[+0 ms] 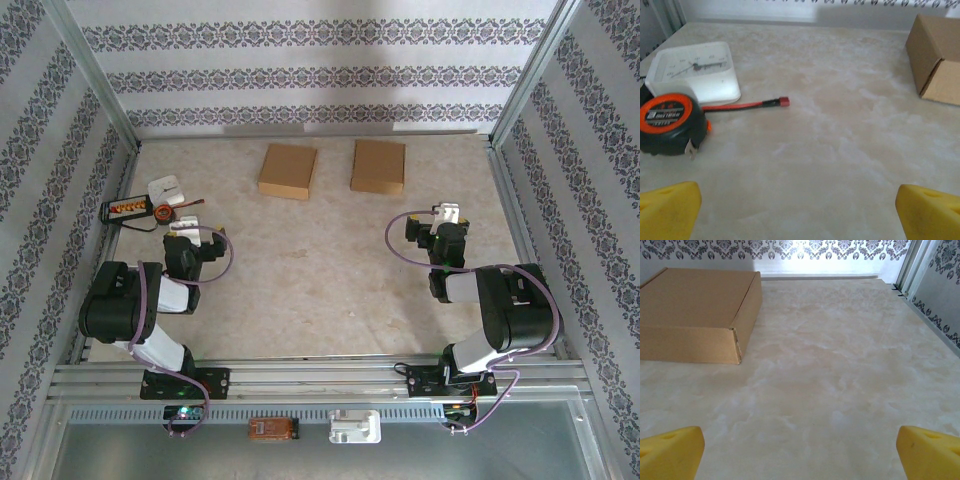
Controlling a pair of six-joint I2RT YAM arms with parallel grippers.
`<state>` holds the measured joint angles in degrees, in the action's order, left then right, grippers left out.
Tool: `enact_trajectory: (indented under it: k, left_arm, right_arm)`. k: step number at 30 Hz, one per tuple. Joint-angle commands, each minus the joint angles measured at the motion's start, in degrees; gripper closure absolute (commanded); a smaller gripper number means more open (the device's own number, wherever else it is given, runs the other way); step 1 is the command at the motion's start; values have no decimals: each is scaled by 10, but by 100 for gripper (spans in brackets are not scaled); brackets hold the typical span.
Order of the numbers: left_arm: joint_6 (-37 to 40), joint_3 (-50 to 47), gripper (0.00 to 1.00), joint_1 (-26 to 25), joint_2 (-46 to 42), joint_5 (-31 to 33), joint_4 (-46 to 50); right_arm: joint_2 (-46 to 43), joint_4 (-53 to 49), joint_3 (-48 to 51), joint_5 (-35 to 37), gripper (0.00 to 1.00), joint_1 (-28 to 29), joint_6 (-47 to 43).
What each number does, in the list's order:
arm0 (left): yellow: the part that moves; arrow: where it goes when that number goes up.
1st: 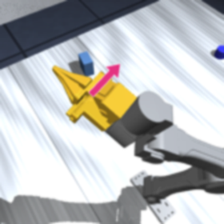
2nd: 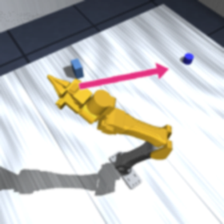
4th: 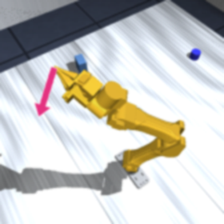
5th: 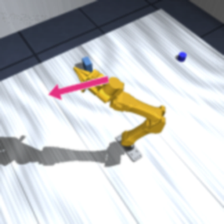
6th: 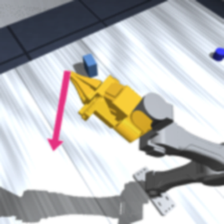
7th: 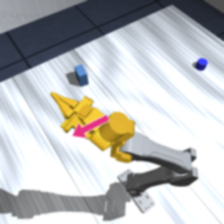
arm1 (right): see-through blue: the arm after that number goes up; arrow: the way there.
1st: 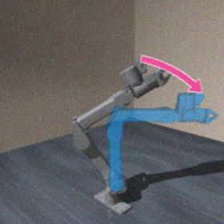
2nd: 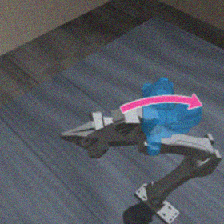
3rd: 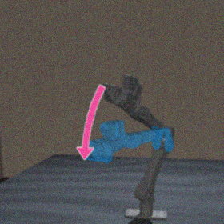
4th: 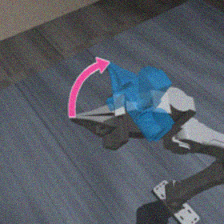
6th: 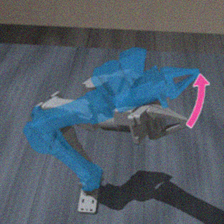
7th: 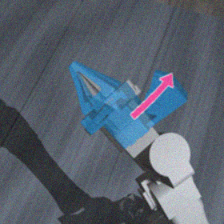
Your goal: Fold the paper box
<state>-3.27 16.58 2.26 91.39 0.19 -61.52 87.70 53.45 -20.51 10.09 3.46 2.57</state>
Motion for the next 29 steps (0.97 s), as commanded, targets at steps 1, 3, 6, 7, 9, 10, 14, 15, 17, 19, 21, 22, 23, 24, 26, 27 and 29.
enact_trajectory:
  k: [1, 3, 6, 7, 9, 10, 14, 15, 17, 19, 21, 22, 23, 24, 26, 27, 29]
  left_arm:
    - [16, 50, 1, 1, -2, -53, 62]
    - [32, 60, 1, -5, -3, -67, 80]
    - [31, 60, 1, -6, -3, -67, 80]
    - [31, 58, 1, -6, -1, -68, 75]
    - [31, 59, 1, -6, -2, -67, 78]
    - [32, 59, 1, -6, -2, -67, 76]
    - [31, 57, 1, -6, -1, -67, 75]
    - [32, 57, 1, -6, -1, -67, 75]
    - [31, 57, 1, -6, -1, -67, 75]
    - [32, 57, 1, -6, -1, -67, 75]
    - [31, 57, 1, -6, -1, -67, 75]
    - [32, 57, 1, -6, -2, -67, 75]
    - [31, 57, 1, -6, -1, -67, 75]
    - [31, 57, 1, -6, -1, -67, 75]
    - [32, 57, 1, -6, -1, -67, 75]
    - [32, 57, 1, -6, -2, -67, 75]
    - [32, 57, 1, -6, -1, -67, 75]
  right_arm:
    - [-3, 18, -3, -3, 2, -8, -2]
    - [-3, 17, -4, -9, 2, -11, 0]
    - [-3, 17, -4, -9, 2, -11, -1]
    - [-3, 17, -4, -9, 2, -11, 0]
    - [-3, 17, -4, -9, 2, -11, -1]
    - [-3, 16, -4, -9, 2, -11, 0]
    - [-3, 17, -4, -9, 2, -11, 0]
    - [-3, 17, -4, -9, 2, -11, 0]
    - [-3, 17, -4, -9, 2, -11, -1]
    - [-3, 16, -4, -10, 2, -11, 0]
    - [-2, 14, -6, -13, 2, -13, 0]
    - [-2, 13, -6, -13, 2, -12, 0]
    - [-1, 13, -7, -14, 2, -13, 1]
    - [-1, 12, -7, -14, 2, -13, 1]
    - [-2, 12, -7, -14, 2, -14, 1]
    - [-2, 13, -7, -15, 2, -14, 1]
    - [-2, 13, -6, -16, 2, -13, 0]
